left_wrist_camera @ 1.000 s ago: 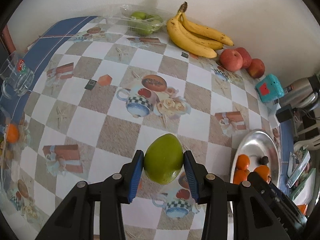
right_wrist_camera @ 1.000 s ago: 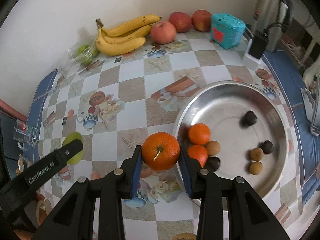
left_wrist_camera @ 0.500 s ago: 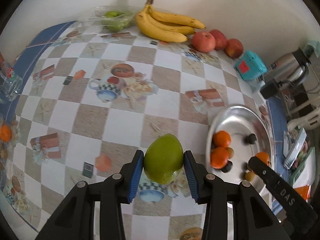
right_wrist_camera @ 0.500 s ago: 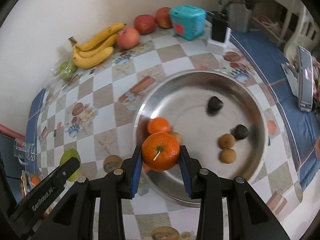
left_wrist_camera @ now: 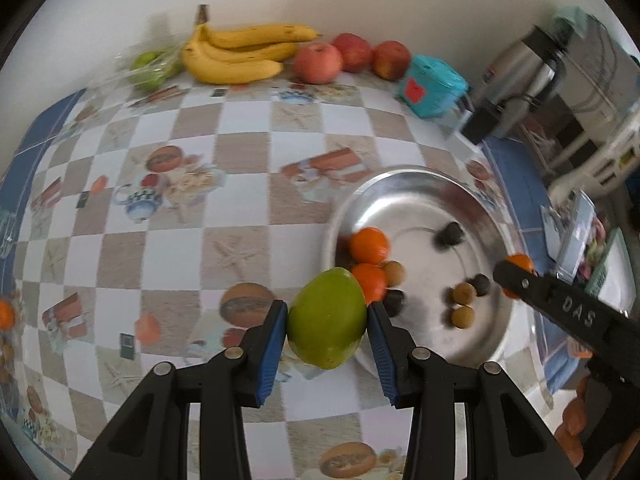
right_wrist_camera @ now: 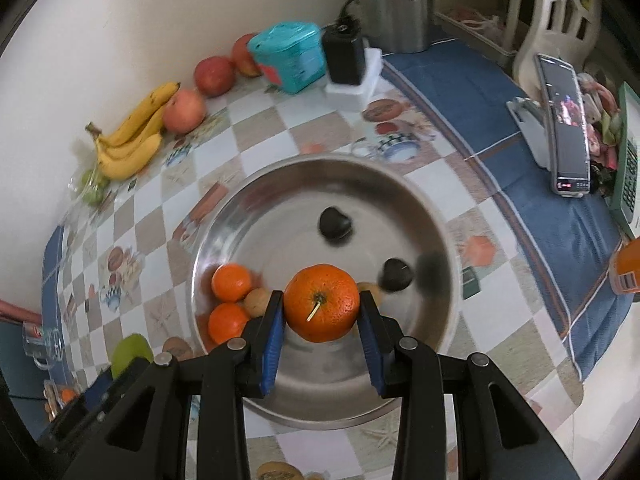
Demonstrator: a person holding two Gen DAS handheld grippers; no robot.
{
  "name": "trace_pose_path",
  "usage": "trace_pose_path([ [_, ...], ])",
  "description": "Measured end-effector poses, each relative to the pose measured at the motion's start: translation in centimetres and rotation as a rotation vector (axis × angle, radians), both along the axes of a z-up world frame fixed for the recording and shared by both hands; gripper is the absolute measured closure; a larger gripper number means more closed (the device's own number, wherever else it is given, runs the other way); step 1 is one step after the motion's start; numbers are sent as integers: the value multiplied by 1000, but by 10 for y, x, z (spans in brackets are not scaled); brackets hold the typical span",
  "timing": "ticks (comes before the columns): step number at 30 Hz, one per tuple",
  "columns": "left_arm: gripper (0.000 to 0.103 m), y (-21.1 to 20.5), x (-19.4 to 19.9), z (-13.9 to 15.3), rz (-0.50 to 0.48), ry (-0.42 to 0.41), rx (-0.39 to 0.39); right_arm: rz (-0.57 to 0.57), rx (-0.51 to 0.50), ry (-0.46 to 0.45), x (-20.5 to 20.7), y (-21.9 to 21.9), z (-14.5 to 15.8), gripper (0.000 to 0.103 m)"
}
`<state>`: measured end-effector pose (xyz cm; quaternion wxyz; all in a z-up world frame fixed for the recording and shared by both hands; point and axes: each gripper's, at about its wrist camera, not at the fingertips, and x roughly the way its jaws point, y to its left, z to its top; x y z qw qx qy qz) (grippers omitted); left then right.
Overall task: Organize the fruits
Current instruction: 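Carry the green pear and mandarin over the steel basin, then open the left tool to drop the pear while the right tool lowers the mandarin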
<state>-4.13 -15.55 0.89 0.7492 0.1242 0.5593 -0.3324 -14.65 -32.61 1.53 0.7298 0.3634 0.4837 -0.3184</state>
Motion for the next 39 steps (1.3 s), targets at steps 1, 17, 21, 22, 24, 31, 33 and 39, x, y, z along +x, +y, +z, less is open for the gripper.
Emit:
trace_pose_path([
  [1, 59, -3, -3, 0, -14, 1, 1, -6, -2, -4, -2, -2, 1, 66],
  [17, 59, -35, -27, -25, -113, 34, 61, 41, 73, 20, 4, -6, -21, 65],
  [21, 60, -34, -23, -24, -101, 16, 55, 51, 107, 49, 7, -5, -35, 65],
  [22, 60, -33, -22, -23, -97, 10, 52, 55, 112, 55, 8, -4, -38, 65],
  [24, 60, -32, -19, -22, -92, 4, 53, 61, 118, 67, 10, -3, -42, 65],
  [31, 60, -31, -14, -23, -75, 17, 55, 73, 127, 96, 12, -3, -51, 65],
  [33, 60, -28, -12, -23, -63, 20, 56, 77, 128, 100, 13, -2, -52, 65],
  [39, 59, -19, -1, -28, -10, 42, 68, 90, 123, 115, 19, 1, -58, 65],
])
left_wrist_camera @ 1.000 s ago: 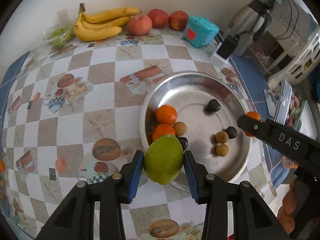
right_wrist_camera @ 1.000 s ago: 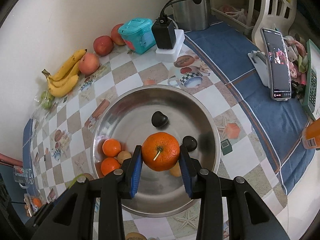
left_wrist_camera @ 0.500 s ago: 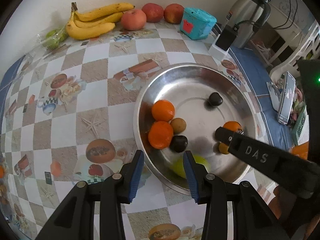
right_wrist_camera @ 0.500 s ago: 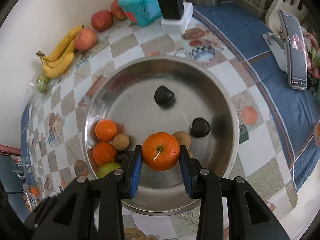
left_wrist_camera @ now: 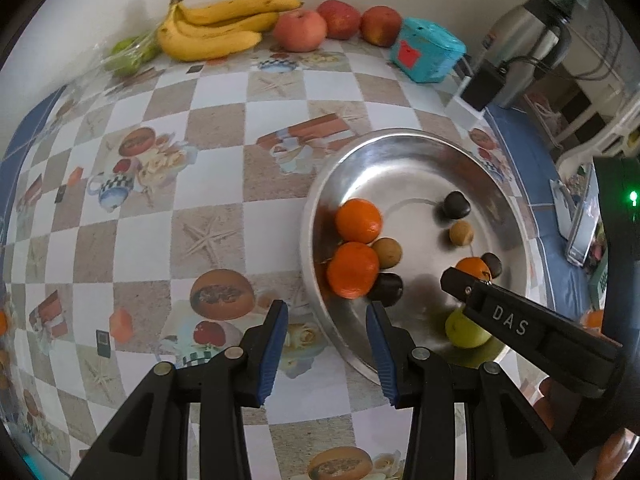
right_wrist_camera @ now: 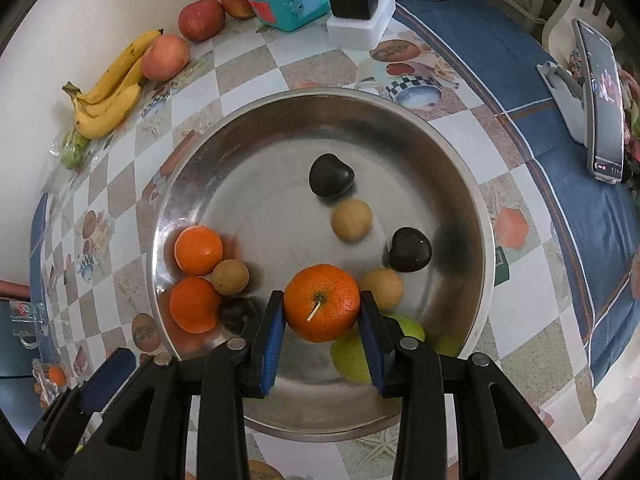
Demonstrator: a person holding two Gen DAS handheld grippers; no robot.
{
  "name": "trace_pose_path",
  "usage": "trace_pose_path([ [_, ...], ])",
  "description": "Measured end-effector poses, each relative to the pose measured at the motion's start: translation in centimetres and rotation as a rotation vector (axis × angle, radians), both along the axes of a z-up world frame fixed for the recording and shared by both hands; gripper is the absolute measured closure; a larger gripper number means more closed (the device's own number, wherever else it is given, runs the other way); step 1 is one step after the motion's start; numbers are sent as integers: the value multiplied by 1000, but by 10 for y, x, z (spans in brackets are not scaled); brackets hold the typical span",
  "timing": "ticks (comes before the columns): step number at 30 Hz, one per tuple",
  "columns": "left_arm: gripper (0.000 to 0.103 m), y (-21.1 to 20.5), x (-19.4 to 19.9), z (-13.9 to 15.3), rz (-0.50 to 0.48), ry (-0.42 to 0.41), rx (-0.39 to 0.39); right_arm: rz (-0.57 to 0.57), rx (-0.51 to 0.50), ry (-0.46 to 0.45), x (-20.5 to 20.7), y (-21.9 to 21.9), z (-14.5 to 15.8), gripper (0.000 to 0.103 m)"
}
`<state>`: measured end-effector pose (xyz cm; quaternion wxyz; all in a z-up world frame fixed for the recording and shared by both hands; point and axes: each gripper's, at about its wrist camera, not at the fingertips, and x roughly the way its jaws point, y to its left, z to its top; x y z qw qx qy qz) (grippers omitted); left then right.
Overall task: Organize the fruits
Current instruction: 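Open the left tool to drop the pear while the right tool lowers the mandarin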
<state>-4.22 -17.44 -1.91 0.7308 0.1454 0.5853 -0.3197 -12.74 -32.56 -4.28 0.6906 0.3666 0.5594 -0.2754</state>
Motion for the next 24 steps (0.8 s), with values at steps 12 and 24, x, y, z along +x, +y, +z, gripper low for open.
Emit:
trace_pose_path([
  [12, 58, 11, 14, -4, 65, 25, 11, 10, 1, -29, 10, 1, 0, 65],
  [24, 57, 16, 19, -8, 100, 39, 20, 43, -102, -74, 10, 6, 26, 65],
])
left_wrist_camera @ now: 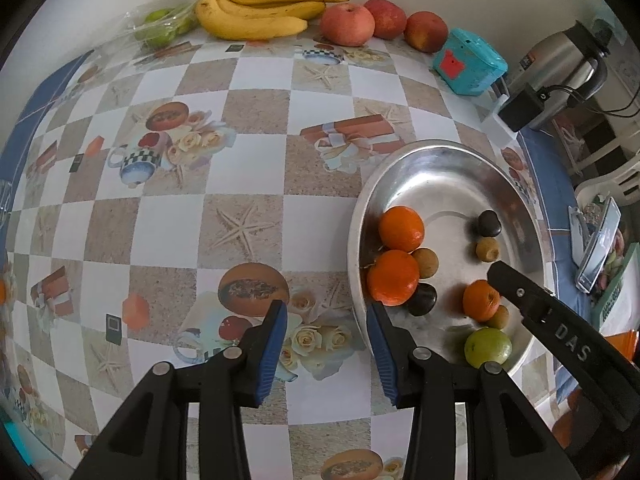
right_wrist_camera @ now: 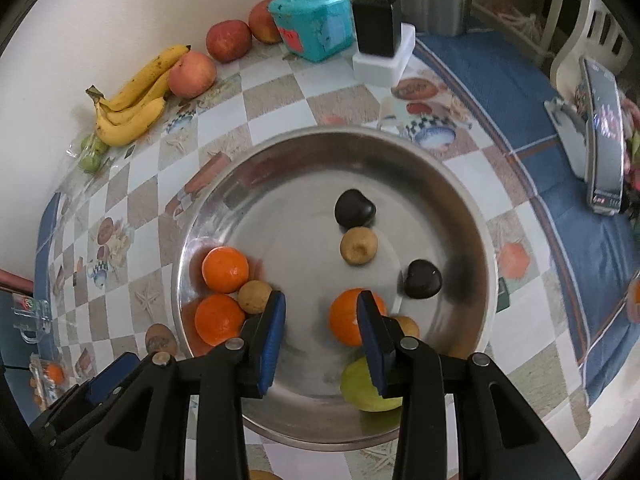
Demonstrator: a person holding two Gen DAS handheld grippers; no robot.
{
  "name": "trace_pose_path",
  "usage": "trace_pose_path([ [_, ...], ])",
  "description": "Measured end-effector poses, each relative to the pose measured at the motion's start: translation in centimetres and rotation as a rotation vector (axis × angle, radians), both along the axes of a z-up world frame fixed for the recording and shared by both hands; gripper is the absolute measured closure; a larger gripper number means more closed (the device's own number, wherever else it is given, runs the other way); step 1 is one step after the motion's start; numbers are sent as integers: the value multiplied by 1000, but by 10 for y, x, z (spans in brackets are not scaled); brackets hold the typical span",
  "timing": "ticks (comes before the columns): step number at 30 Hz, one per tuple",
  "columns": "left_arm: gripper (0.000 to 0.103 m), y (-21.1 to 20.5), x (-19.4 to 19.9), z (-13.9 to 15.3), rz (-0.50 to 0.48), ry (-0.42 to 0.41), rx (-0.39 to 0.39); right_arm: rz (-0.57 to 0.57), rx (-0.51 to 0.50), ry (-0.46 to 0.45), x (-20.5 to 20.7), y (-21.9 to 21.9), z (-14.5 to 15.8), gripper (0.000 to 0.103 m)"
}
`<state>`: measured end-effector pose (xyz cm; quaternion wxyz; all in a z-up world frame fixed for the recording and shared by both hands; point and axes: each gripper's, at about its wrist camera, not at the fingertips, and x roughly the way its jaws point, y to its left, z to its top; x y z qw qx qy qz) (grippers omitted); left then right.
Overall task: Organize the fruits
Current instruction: 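Open the left tool to drop the pear while the right tool lowers the mandarin, then open the right tool to release the mandarin and withdraw both tools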
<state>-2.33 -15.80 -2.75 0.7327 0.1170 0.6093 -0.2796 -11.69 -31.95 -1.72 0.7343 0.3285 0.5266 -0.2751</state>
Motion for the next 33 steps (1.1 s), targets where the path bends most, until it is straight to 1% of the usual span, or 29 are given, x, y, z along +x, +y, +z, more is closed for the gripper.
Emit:
trace_pose_path([
  [3, 53, 3, 3, -3, 15, 3, 13, 29, -3, -18, -1, 3, 3, 65],
  [5, 44, 5, 5, -5, 28, -3, 27, 40, 16, -31, -1, 3, 1, 65],
  [8, 36, 9, 8, -6, 48, -13, 45, 44, 48, -53, -2, 3, -2, 59],
  [9, 35, 11, 10, -6, 58, -16, 52, 41, 57, -60, -3, 2, -3, 58],
  [11, 28, 13, 12, -8, 74, -21, 68, 33, 67, -58, -5, 0, -5, 56],
  [12, 27, 15, 14, -9, 86, -25, 82, 28, 68, -57, -6, -1, -6, 52],
  [13, 25, 16, 14, -10, 91, -27, 89, 24, 69, -60, -6, -2, -6, 45],
  [17, 23, 20, 18, -14, 112, -25, 109, 23, 64, -52, -7, -2, -7, 43],
  [18, 23, 22, 19, -15, 117, -25, 111, 25, 60, -47, -6, -1, -7, 41],
  [19, 23, 22, 19, -15, 119, -26, 113, 30, 52, -39, -6, 0, -7, 31],
  [21, 22, 24, 19, -16, 121, -28, 117, 37, 38, -38, -5, 1, -7, 24],
  [24, 21, 26, 19, -18, 124, -27, 125, 65, 24, -29, -2, 5, -8, 24],
  [27, 20, 30, 19, -19, 132, -36, 137, 99, 36, -38, 1, 11, -10, 24],
  [29, 13, 33, 20, -20, 139, -50, 149, 122, 62, -47, 3, 14, -14, 24],
  [30, 11, 36, 21, -22, 146, -60, 161, 129, 80, -55, 4, 16, -16, 21],
  [31, 7, 38, 22, -23, 153, -65, 168, 134, 97, -65, 4, 17, -18, 14],
  [33, 5, 43, 25, -26, 171, -69, 173, 136, 111, -80, 4, 18, -19, 12],
])
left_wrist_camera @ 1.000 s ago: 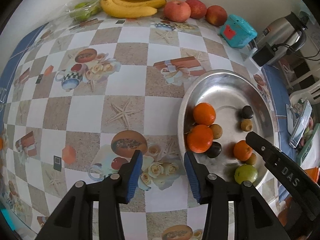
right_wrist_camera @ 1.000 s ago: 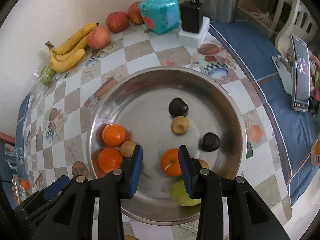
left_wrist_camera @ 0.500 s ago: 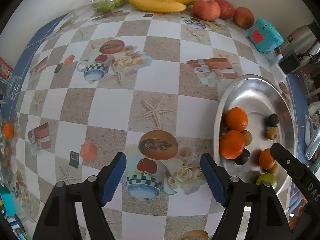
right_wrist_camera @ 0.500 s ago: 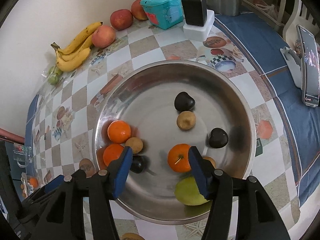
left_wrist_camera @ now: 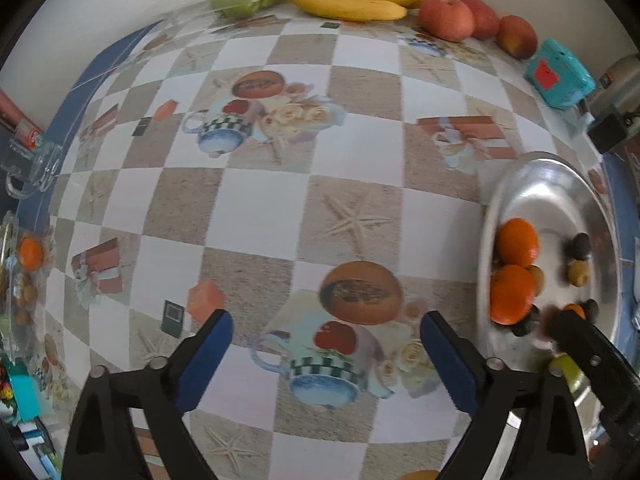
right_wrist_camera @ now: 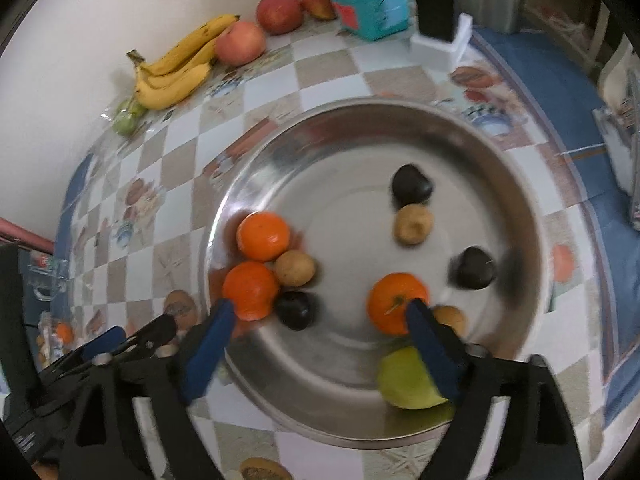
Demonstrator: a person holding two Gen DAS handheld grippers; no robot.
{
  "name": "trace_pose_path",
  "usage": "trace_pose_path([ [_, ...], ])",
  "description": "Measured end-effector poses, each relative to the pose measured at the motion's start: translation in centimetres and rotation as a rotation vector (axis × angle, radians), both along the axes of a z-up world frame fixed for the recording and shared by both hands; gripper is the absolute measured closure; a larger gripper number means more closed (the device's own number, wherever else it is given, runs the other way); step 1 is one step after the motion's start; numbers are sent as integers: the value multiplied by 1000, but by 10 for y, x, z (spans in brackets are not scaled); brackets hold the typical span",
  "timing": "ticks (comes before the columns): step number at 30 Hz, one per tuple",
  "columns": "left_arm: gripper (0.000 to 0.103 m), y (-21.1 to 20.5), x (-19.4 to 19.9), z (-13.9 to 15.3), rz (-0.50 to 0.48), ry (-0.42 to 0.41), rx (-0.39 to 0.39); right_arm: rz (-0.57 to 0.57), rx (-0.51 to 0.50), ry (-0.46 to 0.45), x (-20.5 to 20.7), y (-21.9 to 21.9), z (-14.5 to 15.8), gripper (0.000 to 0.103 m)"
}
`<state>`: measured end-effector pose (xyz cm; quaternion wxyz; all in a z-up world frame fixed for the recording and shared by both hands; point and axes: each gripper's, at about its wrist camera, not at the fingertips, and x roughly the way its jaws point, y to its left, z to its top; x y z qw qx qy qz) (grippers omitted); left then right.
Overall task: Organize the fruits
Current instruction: 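Open the right tool to release the mandarin and withdraw both tools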
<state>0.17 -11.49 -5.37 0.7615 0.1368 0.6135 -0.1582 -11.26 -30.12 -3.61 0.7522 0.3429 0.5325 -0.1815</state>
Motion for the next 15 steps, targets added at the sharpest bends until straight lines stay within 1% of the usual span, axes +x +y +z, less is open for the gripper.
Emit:
trace_pose_path([
  [2, 1, 7, 2, -2, 18, -1, 0, -4, -24, -2, 0, 1, 2, 12],
  [9, 0, 24, 4, -1, 37, -36, 23, -42, -68, 3, -8, 3, 7, 12],
  [13, 0, 31, 0, 4, 22, -62, 38, -39, -33, -25, -13, 5, 8, 12],
  [15, 0, 33, -4, 6, 13, -69, 40, -38, -33, -28, -16, 8, 11, 12],
])
